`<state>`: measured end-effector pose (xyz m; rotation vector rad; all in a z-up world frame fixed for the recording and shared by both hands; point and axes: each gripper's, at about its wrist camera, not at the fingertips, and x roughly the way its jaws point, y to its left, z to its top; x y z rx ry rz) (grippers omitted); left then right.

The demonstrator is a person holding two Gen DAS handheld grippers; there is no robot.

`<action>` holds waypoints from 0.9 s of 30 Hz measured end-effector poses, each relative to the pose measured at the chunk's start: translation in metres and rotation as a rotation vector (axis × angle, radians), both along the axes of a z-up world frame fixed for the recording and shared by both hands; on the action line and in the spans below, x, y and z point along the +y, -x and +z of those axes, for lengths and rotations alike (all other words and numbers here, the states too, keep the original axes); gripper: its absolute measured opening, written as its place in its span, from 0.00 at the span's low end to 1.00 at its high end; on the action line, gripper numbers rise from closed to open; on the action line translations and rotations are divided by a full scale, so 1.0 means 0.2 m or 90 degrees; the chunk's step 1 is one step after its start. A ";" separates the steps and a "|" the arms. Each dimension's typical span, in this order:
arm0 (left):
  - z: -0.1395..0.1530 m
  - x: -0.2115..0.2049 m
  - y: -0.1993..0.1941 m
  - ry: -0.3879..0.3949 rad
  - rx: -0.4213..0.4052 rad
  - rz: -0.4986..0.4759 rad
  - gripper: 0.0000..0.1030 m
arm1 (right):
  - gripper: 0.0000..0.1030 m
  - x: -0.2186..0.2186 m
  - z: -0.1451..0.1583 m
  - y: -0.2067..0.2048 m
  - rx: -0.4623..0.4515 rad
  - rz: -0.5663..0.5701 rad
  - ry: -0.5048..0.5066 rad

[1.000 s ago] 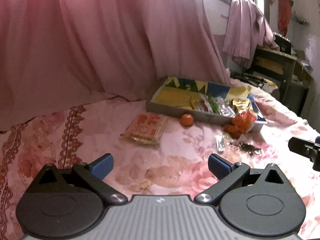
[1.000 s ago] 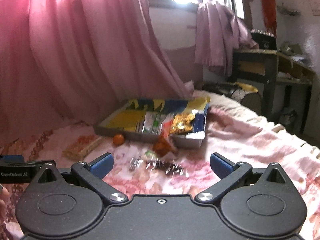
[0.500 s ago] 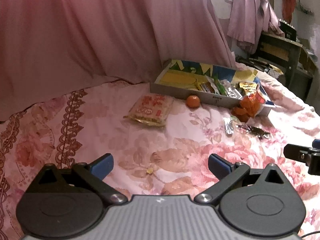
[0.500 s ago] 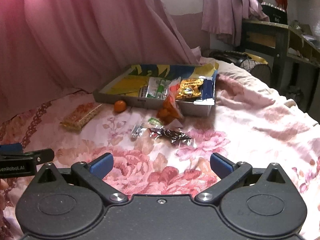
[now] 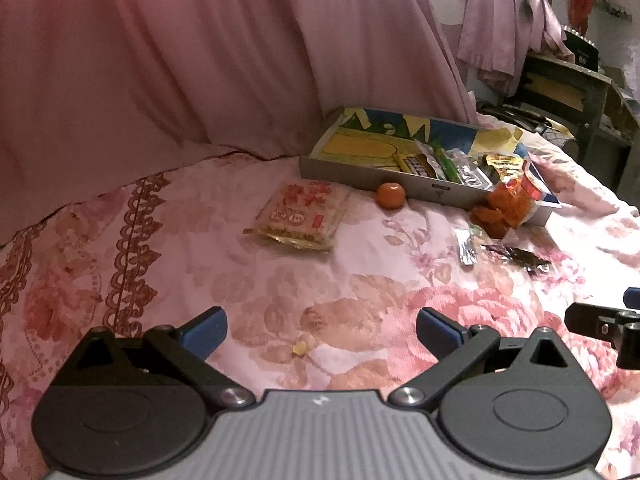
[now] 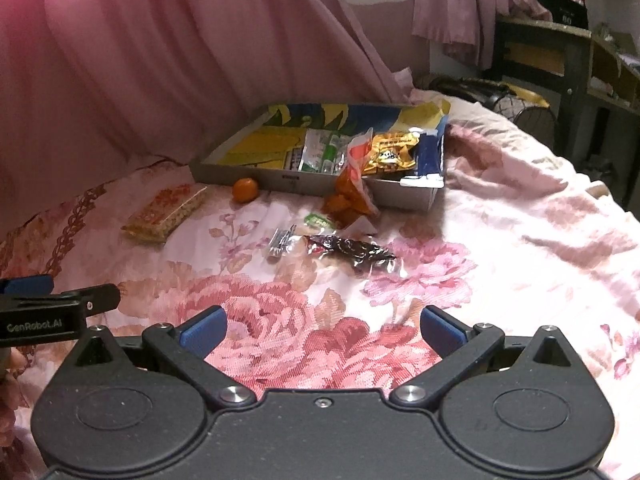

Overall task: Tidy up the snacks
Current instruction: 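Move both open tools toward the rice cracker pack and dried meat packet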

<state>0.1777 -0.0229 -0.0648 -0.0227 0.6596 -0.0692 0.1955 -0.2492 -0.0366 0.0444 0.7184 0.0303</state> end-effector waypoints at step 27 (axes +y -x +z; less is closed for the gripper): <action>-0.02 0.01 -0.54 -0.063 -0.021 -0.048 1.00 | 0.99 -0.16 -0.17 -0.53 -0.015 0.100 -0.013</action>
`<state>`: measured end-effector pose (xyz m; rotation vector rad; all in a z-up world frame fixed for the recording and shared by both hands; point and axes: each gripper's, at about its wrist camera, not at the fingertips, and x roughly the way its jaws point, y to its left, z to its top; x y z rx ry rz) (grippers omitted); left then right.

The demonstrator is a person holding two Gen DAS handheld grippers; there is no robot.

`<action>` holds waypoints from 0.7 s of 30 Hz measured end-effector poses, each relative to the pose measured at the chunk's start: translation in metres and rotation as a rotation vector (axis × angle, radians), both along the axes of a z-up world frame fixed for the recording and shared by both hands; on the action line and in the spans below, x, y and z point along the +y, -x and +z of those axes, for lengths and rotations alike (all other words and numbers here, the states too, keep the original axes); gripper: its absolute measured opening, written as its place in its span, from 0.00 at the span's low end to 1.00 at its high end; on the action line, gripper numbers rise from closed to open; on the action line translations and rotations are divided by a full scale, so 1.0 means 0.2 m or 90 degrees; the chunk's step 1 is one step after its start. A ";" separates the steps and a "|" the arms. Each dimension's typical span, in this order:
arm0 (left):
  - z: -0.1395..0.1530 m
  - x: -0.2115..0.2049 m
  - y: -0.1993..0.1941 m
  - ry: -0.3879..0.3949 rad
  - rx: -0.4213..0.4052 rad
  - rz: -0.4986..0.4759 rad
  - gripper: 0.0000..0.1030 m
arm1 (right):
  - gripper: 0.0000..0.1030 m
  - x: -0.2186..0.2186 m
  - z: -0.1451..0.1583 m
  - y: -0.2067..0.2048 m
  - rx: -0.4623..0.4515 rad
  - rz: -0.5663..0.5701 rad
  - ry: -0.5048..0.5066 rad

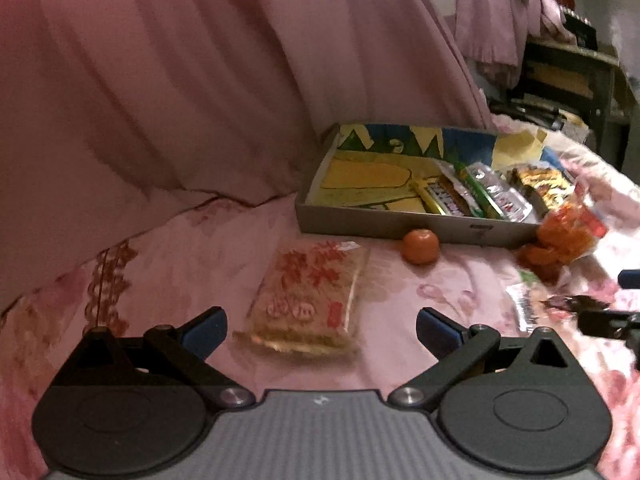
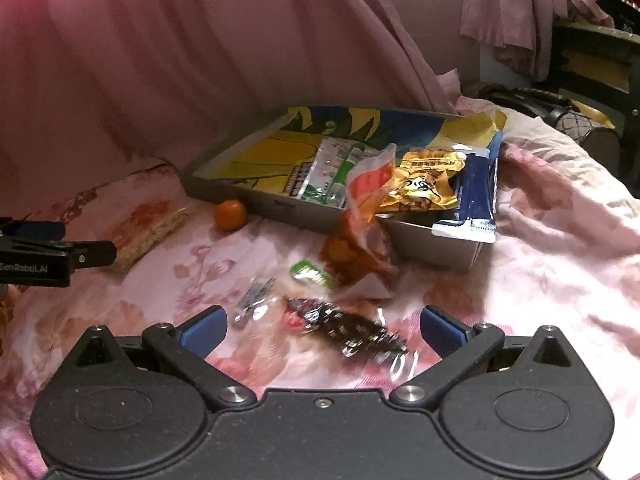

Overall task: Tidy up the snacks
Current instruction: 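Move both open tools toward the rice cracker pack and dried meat packet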

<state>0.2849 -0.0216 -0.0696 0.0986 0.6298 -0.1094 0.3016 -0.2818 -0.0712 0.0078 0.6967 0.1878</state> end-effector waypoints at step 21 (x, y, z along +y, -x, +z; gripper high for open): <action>-0.13 0.04 -0.33 0.030 0.111 -0.006 0.92 | 0.99 0.04 -0.16 -0.15 0.053 0.079 0.021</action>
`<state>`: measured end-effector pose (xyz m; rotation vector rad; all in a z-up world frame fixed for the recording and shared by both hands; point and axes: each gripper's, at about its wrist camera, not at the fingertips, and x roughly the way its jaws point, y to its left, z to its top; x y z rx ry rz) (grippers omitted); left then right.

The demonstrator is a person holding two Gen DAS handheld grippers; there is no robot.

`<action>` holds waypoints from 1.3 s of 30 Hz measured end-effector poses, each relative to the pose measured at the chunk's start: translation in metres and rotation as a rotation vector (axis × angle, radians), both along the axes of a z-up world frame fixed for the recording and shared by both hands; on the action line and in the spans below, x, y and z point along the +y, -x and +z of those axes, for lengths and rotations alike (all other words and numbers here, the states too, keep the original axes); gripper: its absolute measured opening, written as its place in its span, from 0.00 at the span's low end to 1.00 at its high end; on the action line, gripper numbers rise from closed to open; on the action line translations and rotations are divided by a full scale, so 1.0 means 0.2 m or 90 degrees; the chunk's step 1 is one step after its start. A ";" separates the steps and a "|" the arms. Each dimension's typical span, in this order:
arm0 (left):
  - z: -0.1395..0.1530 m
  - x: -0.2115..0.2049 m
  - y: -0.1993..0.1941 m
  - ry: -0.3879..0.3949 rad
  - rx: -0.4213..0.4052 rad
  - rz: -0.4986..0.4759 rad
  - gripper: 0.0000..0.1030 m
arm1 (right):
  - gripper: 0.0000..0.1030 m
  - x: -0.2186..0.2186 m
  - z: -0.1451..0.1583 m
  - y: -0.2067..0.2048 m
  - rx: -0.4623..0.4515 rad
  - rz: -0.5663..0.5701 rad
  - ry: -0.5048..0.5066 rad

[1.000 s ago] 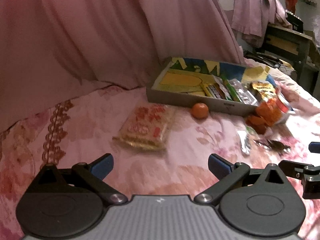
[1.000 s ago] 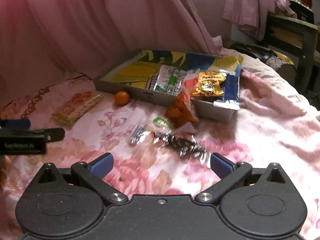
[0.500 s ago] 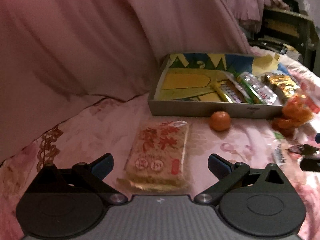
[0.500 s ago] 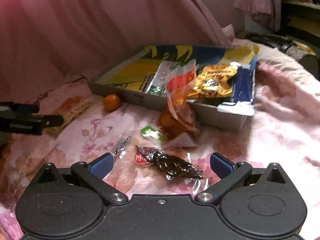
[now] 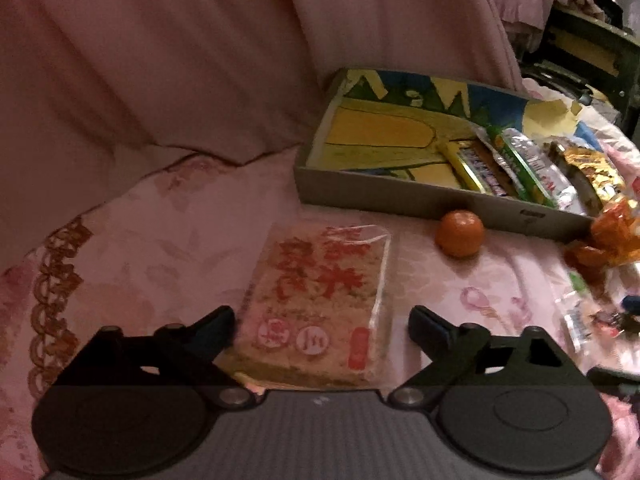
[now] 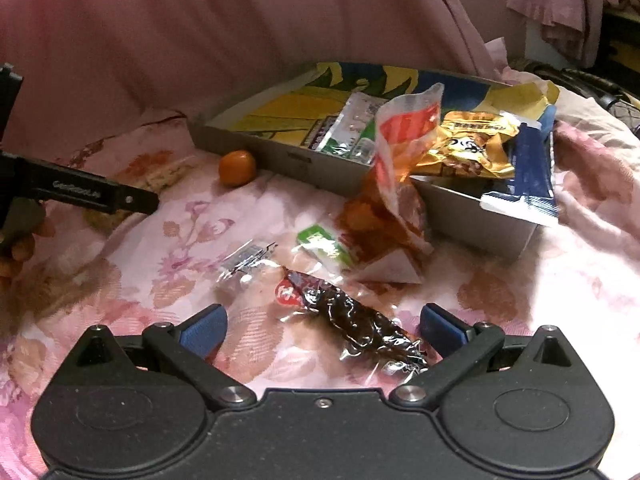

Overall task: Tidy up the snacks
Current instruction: 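Move both open tools toward the rice cracker pack and dried meat packet, then grasp the rice cracker pack with the left tool while the right tool grasps the dried meat packet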

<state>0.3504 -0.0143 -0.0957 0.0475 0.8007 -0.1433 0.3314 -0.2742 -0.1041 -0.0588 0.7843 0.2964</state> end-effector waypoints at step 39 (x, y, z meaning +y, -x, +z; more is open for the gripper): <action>0.00 -0.22 0.43 0.018 0.003 -0.036 0.75 | 0.76 0.18 0.06 0.15 0.008 0.090 0.055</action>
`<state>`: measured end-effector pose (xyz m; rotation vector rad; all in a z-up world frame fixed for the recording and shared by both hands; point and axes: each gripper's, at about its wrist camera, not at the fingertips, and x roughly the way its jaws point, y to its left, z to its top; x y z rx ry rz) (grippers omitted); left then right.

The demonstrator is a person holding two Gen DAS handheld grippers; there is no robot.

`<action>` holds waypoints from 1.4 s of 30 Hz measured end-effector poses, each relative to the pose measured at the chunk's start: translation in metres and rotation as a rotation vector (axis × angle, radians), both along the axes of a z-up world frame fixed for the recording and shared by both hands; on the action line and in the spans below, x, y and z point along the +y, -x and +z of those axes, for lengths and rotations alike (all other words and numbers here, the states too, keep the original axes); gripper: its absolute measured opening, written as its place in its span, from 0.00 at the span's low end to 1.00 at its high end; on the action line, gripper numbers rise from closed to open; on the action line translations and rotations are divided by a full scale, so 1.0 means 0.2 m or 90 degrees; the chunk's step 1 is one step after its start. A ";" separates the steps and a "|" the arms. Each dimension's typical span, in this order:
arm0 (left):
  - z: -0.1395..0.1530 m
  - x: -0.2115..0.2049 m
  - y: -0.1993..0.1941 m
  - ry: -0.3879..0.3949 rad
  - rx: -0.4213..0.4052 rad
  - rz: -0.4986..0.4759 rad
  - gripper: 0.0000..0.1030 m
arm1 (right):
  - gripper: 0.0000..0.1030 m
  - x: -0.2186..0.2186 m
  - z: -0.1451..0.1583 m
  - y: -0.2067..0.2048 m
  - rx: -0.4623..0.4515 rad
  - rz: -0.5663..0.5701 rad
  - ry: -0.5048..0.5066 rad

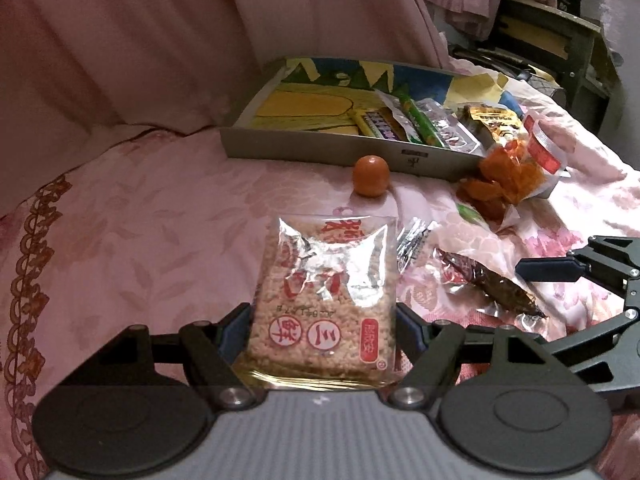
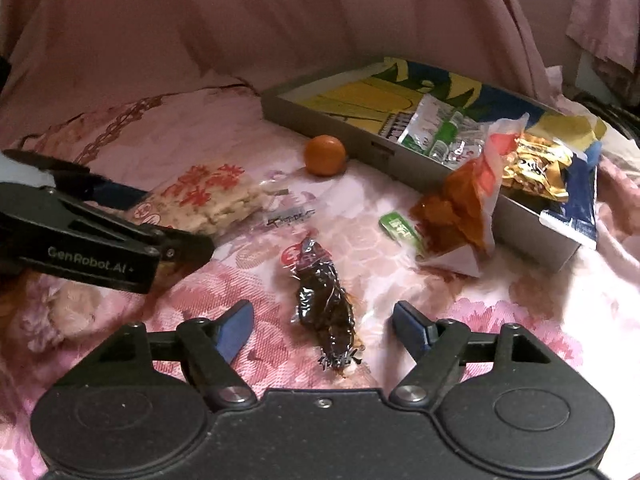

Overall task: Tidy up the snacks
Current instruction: 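Grasp the rice cracker pack with the left tool while the right tool grasps the dried meat packet, then carry the rice cracker pack and meat packet into the cartoon tray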

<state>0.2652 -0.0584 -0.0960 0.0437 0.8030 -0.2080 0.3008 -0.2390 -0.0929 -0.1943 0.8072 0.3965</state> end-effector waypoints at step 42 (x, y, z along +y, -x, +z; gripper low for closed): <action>0.48 -0.17 -0.36 0.026 -0.130 0.105 0.75 | 0.47 -0.14 0.33 -0.06 -0.369 -0.141 0.067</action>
